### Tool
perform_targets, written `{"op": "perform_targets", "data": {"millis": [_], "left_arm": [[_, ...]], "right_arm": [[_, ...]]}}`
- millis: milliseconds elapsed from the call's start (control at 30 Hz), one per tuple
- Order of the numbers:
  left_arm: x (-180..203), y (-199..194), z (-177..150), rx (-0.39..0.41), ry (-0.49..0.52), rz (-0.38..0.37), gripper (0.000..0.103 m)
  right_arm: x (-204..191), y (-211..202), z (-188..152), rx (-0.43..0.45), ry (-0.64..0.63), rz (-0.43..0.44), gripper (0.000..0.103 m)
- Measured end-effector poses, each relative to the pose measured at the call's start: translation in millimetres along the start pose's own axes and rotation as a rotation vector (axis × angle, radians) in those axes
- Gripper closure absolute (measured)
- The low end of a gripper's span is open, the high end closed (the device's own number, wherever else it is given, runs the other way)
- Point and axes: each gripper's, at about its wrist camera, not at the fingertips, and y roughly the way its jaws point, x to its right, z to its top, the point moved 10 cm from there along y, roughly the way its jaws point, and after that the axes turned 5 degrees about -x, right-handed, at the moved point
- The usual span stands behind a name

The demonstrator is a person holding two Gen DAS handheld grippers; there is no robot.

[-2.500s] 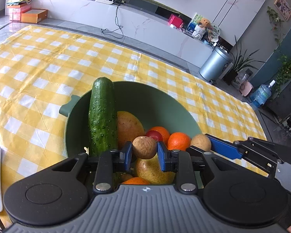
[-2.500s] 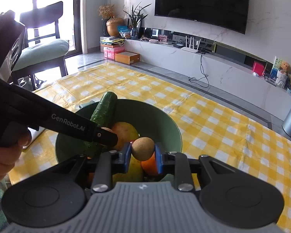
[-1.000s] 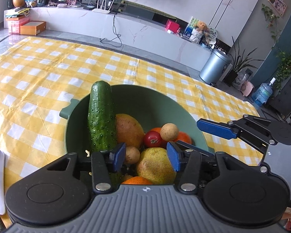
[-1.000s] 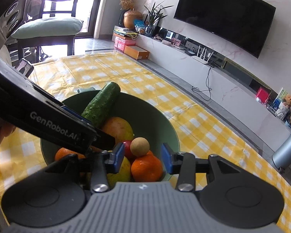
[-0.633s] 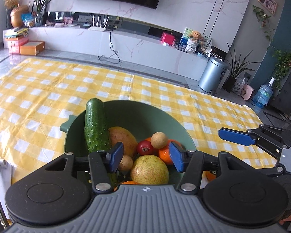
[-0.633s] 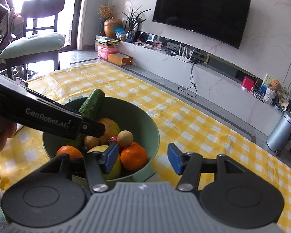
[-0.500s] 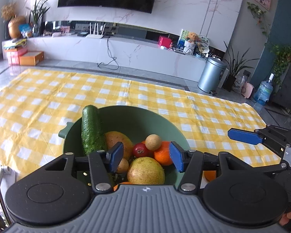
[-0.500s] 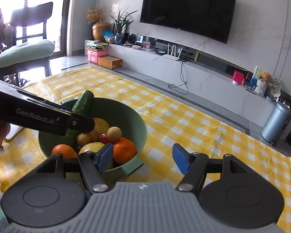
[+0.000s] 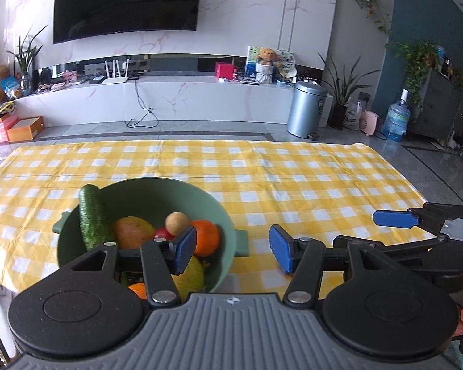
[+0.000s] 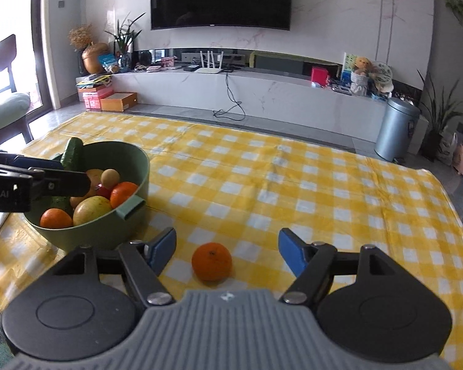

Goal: Organize fruits
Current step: 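Move both tools toward the last tangerine and small brown fruit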

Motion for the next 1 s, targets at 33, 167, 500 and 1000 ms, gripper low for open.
{"op": "perform_targets", "data": {"millis": [33,167,500,1000], "left_arm": [[5,0,-1,0.002,0.006,-0.004,0.039],[19,2,-5,0.023,0.0,-0.014,0.039],[36,24,-28,-0.005,0.045,0.004,0.039],[66,64,-48,-0.057,0.157,-0.04,0.039]], "right_arm": [[7,0,-4,-0.008,0.026,-0.009,0.031],[35,-1,-21,-0.036,0.141,-0.048,0.029],[54,4,-37,-0.049,0.223,-0.07,0.03],[61,40,-51,-0.172,0.266,-0.073,0.047]]}}
